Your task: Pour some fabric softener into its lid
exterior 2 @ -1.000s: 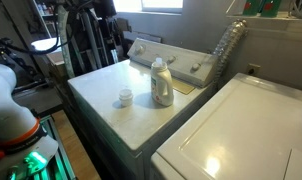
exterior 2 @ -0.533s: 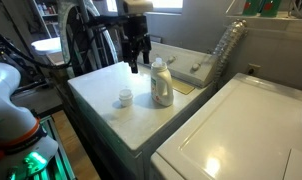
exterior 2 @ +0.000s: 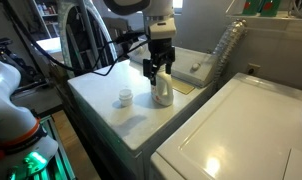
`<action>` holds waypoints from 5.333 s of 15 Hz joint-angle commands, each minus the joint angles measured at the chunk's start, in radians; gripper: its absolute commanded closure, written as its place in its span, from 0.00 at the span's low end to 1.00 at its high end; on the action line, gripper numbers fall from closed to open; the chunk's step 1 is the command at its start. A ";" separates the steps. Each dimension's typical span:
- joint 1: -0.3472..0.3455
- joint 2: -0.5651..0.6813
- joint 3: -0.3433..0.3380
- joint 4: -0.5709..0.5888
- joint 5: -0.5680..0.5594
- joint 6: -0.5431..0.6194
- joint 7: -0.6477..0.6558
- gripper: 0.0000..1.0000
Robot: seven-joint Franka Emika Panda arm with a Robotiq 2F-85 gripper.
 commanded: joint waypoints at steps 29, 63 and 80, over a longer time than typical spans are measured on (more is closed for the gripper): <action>-0.008 0.424 -0.059 0.296 0.656 -0.174 -0.291 0.26; -0.061 0.483 -0.062 0.463 0.757 -0.447 -0.410 1.00; -0.124 0.551 -0.072 0.590 0.869 -0.690 -0.413 1.00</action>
